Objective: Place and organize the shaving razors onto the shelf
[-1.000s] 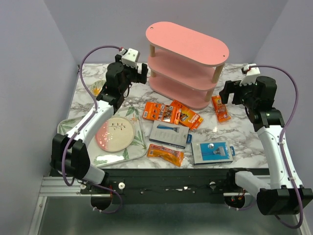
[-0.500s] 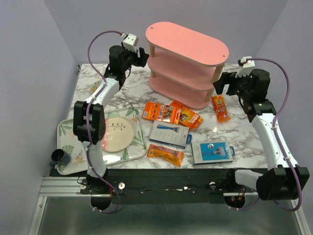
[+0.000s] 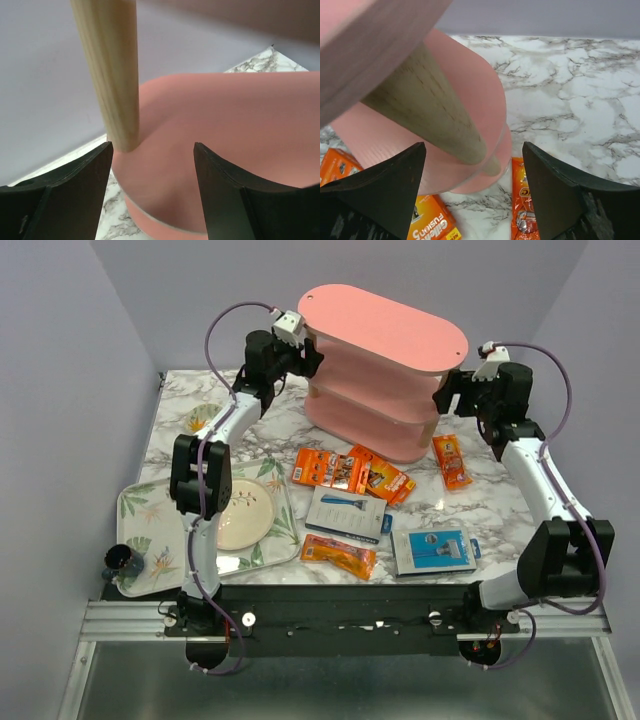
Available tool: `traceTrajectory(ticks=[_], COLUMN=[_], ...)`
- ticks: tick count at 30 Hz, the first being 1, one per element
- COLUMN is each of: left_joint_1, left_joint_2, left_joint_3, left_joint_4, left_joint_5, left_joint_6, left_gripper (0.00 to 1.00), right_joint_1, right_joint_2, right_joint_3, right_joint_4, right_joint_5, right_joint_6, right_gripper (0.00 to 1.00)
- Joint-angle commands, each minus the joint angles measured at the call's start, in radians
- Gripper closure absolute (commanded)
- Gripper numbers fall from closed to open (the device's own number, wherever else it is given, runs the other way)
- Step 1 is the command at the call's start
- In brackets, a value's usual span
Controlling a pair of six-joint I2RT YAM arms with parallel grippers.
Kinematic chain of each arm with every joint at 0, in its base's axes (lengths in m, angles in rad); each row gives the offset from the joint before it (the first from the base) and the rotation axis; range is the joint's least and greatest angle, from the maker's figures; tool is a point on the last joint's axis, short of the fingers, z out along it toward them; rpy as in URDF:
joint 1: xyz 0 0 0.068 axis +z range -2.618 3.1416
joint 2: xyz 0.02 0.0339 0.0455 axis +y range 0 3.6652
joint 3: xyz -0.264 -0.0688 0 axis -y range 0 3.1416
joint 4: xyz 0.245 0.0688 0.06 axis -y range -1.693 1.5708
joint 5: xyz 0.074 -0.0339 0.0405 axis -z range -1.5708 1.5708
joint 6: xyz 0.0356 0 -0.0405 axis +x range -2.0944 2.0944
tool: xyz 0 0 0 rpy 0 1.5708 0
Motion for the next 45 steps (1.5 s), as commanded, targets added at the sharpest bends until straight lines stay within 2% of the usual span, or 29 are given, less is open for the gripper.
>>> traceTrajectory(ticks=[1,5,8,15,19,31,34,37,45], left_joint_1=[0.002,-0.003,-0.007,-0.01,-0.02,-0.043,-0.043,-0.043,-0.044], left_joint_2=[-0.043,-0.049,-0.055,-0.058,-0.064,-0.092,-0.107,-0.124,-0.254], left_joint_3=[-0.073,-0.107,-0.116,-0.113,-0.133,-0.225,-0.248,-0.278,-0.467], left_joint_4=[-0.022,-0.037,-0.04,-0.071,-0.074,-0.063,-0.06,-0.062,-0.049], left_joint_5=[0.011,-0.032,-0.07,-0.066,-0.063,-0.029,0.002,0.025,0.048], left_joint_6=[0.013,0.033,0.065,0.099,0.094,0.044,0.031,0.008,-0.008], left_gripper=[0.26,0.26,0.26,0.26,0.26,0.27,0.3,0.31,0.32], right_joint_1=[0.001,-0.004,-0.002,-0.004,-0.002,-0.002,-0.024,-0.035,-0.058], right_joint_2=[0.112,0.252,0.315,0.464,0.467,0.317,0.304,0.332,0.474], right_joint_3=[0.146,0.265,0.362,0.535,0.505,0.282,0.241,0.241,0.388], right_joint_4=[0.049,0.02,0.02,0.02,0.015,0.026,0.053,0.076,0.076], right_joint_5=[0.084,0.223,0.222,0.227,0.227,0.227,0.282,0.288,0.302], right_joint_6=[0.021,0.019,0.016,-0.004,-0.024,-0.051,-0.094,-0.128,-0.159], right_gripper=[0.19,0.23,0.24,0.24,0.24,0.24,0.25,0.29,0.3])
